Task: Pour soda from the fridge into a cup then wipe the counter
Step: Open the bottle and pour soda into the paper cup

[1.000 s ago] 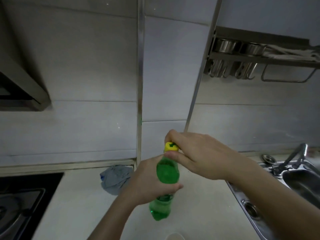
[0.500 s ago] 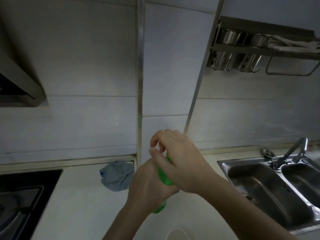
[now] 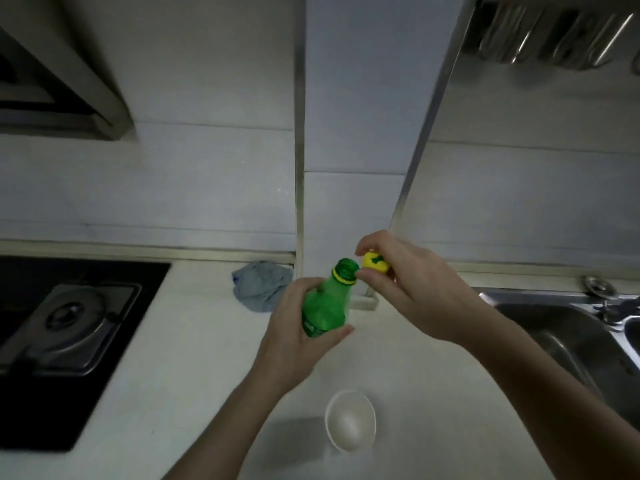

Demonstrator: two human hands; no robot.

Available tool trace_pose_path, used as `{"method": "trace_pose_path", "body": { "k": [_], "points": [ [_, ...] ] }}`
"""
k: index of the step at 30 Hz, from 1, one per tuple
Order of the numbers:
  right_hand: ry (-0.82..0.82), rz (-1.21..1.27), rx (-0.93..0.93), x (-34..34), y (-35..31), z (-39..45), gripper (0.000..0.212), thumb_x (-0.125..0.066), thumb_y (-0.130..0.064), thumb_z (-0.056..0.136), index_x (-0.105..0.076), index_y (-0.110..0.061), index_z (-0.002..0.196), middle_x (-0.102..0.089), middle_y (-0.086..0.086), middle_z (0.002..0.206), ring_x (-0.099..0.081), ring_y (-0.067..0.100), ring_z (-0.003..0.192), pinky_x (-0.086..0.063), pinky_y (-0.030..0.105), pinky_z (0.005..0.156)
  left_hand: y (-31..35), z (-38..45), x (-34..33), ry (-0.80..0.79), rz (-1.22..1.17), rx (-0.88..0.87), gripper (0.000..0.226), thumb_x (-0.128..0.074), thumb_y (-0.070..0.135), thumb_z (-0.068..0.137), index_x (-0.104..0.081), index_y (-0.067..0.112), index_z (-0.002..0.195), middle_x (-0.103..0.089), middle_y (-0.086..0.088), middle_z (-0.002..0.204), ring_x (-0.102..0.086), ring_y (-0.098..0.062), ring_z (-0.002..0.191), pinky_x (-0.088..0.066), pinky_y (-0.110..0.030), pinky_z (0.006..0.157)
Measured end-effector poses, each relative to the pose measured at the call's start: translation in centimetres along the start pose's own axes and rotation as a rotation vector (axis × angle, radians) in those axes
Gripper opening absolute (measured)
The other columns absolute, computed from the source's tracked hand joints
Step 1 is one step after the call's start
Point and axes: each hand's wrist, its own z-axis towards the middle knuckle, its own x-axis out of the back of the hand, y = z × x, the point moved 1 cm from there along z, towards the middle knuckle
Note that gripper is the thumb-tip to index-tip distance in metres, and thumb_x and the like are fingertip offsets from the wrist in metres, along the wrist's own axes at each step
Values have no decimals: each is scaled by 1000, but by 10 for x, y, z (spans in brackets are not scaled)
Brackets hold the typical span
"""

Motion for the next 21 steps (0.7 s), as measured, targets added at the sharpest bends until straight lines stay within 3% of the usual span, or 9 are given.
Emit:
{"method": "trace_pose_path", "body": {
  "k": [3,5,7,10,15,17,21],
  "points": [
    [-14,34,-114,-29,51,-29,47,-39,-61,91,-44,-36,130,-58,-18,107,-57,4,86,-50,29,76,-17,-15,-2,23,69,29,61,-87,40,70,-51,43,119,-60,12,117,-59,-5,108,-50,-23,87],
    [-53,-1,-191,-60,92,-53,51,-37,-64,89,-50,-33,127,-62,-12,114,-58,9,94,-52,35,81,-27,-27,-3,27,150,45,62,-86,42,69,-54,35,122,-60,12,116,-58,-1,107,-50,-23,88],
    [-118,-45,-263,-99,129,-81,46,-44,-61,91,-57,-29,121,-64,-8,112,-59,15,98,-52,39,80,-37,-43,-4,9,228,70,64,-85,41,70,-56,27,125,-59,9,117,-57,-1,108,-50,-27,90],
    [-194,-80,-337,-157,172,-127,36,-59,-53,89,-64,-26,112,-64,-6,109,-61,20,99,-51,36,74,-49,-70,-7,-27,324,135,66,-87,40,70,-54,30,126,-56,12,117,-56,-2,107,-51,-30,88],
    [-187,-71,-311,-231,212,-182,33,-82,-35,73,-73,-14,97,-70,8,112,-65,33,106,-56,42,78,-58,-112,-17,-128,528,175,67,-83,45,73,-52,34,131,-50,18,124,-59,-5,101,-56,-34,81],
    [-165,-67,-322,-247,220,-193,36,-76,-39,79,-73,-13,103,-68,11,121,-60,36,117,-53,48,88,-61,-124,-19,-163,586,176,68,-81,47,75,-50,35,133,-49,17,125,-60,-8,98,-57,-35,76],
    [-161,-95,-321,-258,225,-209,52,-46,-53,90,-65,-18,124,-56,6,139,-47,29,133,-42,48,103,-64,-139,-23,-221,718,152,68,-81,46,76,-50,34,135,-50,14,126,-61,-11,91,-57,-34,66]
  ]
}}
